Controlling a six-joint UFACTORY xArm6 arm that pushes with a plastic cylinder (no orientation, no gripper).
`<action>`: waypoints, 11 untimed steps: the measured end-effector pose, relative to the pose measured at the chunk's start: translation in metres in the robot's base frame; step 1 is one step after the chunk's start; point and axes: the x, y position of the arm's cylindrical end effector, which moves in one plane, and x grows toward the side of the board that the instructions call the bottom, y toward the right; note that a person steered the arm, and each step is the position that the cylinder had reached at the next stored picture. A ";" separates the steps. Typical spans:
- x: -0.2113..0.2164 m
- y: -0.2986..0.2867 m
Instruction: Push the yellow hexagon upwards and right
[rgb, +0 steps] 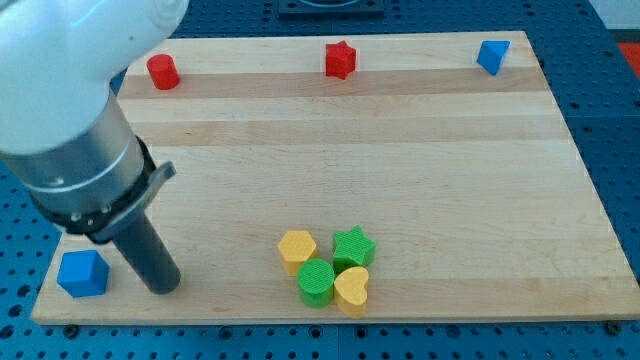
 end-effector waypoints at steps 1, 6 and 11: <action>0.000 0.001; -0.005 0.090; -0.109 0.212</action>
